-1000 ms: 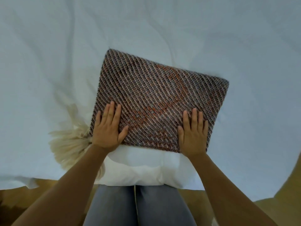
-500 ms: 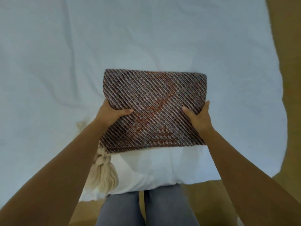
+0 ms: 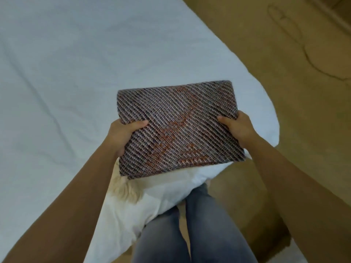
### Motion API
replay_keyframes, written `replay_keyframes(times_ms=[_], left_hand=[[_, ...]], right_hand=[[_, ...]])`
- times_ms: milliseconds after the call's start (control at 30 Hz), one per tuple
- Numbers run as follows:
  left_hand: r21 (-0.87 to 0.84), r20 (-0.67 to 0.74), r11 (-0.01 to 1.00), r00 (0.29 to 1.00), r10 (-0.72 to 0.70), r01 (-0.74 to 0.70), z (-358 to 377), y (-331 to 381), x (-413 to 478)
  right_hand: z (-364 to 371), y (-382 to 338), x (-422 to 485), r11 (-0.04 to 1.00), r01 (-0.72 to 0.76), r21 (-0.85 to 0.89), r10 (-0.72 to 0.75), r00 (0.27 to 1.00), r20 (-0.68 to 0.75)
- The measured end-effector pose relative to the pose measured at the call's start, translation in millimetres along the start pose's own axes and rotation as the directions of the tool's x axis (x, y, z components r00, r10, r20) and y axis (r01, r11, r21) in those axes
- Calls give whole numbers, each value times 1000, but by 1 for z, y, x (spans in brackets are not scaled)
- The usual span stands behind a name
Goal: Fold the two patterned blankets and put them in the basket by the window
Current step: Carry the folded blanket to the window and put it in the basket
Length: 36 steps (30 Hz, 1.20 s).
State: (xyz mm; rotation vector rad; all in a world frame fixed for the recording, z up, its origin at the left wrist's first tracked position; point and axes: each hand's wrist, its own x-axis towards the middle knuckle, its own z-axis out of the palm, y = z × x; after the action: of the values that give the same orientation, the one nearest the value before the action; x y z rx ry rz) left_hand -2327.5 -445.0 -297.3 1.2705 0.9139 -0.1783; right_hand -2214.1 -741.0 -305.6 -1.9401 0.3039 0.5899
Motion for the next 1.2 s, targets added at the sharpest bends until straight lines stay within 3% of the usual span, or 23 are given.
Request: replay_keyframes(times_ms=[200, 500, 767, 967, 1200], left_hand=[[195, 299, 980, 954, -20, -41, 138, 29, -30], [409, 593, 890, 801, -90, -203, 397, 24, -88], [471, 740, 833, 643, -195, -289, 590, 7, -124], [513, 813, 768, 504, -291, -383, 744, 2, -133], [555, 831, 645, 366, -418, -525, 925, -8, -160]], right_hand=[[-143, 41, -59, 991, -48, 122, 82, 953, -293], [-348, 138, -145, 878, -53, 476, 300, 836, -460], [-481, 192, -177, 844, 43, 535, 350, 713, -608], [-563, 228, -164, 781, 123, 612, 439, 587, -680], [-641, 252, -160, 716, 208, 667, 588, 336, -736]])
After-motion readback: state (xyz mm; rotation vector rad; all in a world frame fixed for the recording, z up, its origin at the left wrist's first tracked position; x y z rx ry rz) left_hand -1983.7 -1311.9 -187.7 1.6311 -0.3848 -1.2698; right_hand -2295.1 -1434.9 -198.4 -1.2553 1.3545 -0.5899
